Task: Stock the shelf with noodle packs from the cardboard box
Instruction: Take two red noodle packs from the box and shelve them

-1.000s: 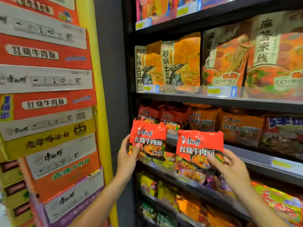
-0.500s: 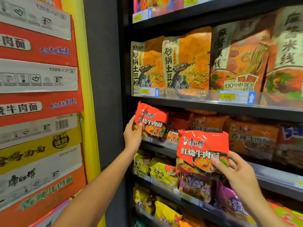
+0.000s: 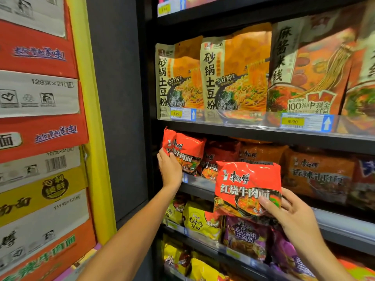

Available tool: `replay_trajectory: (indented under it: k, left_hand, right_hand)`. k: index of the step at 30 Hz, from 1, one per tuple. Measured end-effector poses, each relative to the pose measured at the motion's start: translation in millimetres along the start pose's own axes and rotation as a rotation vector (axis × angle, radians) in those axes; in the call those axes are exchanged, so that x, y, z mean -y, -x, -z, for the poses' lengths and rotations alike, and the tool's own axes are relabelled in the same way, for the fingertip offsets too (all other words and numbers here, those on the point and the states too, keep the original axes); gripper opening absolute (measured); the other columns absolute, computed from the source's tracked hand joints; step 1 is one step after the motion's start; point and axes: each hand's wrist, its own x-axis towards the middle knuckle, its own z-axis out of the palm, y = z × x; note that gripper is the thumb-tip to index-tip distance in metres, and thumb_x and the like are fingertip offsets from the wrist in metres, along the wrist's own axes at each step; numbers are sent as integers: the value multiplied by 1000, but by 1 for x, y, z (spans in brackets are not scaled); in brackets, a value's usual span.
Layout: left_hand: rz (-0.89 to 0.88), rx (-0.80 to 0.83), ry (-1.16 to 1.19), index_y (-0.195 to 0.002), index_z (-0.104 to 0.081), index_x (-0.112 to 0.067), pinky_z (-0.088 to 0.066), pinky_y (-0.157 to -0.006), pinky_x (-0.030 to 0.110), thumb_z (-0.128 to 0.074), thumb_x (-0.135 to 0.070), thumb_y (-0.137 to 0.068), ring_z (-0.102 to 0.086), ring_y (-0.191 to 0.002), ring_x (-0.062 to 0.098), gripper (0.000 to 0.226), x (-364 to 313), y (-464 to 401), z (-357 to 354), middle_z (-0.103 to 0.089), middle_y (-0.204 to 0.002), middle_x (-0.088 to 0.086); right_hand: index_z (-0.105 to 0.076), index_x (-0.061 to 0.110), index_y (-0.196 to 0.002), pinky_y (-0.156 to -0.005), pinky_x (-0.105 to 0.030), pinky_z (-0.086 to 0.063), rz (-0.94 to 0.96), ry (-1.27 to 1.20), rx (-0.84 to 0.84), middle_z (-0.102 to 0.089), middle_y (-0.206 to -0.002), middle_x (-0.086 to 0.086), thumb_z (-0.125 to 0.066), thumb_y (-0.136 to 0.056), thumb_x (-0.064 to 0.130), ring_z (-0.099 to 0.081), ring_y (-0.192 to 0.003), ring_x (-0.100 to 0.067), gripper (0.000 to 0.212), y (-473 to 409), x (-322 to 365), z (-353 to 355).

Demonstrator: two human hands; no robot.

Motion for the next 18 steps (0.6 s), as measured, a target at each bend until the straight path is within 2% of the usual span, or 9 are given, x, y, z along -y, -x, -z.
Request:
replay_trajectory:
  k: [2,5,7,10,12,15,18]
  left_hand:
    - [-32,60,-117,-146,-33,-8,-43,-103,40,-40,-19,-103,-47,-128,30,45,4,-1,1,-42,-141,10]
    - [-119,170,-399,-156,-11,-13,-45,-104,48,-52,-24,-100,-31,-143,29,70,1,1,1,-21,-159,8]
    - [-196,201,-551,-157,-9,-15,-44,-104,52,-54,-30,-98,-24,-146,30,76,-1,9,3,-15,-162,8]
    - [-290,253,-575,-157,-10,-20,-28,-115,55,-41,-42,-101,-10,-151,30,67,3,33,16,-4,-165,5]
    - [-378,309,-552,-158,-6,-25,-16,-122,50,-35,-46,-103,0,-153,25,66,10,52,28,4,-166,-1]
    - [-491,397,-481,-158,-4,-31,-11,-124,45,-35,-46,-103,10,-152,13,64,18,77,41,5,-165,-10]
    - [-537,459,-484,-157,-7,-33,-11,-125,42,-35,-46,-104,8,-151,7,62,22,92,52,-1,-164,-15]
  right_hand:
    - [-66,25,-117,-87,-30,-59,5,-2,0,-77,-105,5,-78,-72,31,-73,-97,-12,47,1,2,-1]
    - [-66,24,-117,-90,-36,-58,-4,-18,4,-77,-105,4,-77,-78,23,-73,-97,-13,41,3,4,-4]
    - [-67,23,-117,-89,-35,-59,-7,-32,8,-77,-105,3,-76,-81,18,-74,-97,-14,38,5,4,-6]
    - [-67,21,-117,-84,-26,-58,-7,-36,21,-77,-103,2,-76,-80,17,-74,-96,-14,38,7,2,-5]
    - [-67,21,-118,-85,-24,-57,-9,-35,30,-77,-103,2,-76,-80,17,-74,-96,-14,39,8,3,-2]
    - [-67,19,-118,-86,-26,-57,-9,-52,31,-77,-105,0,-77,-81,16,-74,-98,-16,38,5,6,1]
    - [-69,16,-116,-87,-36,-60,3,-58,14,-77,-105,-2,-79,-79,18,-73,-100,-19,38,-10,9,-1]
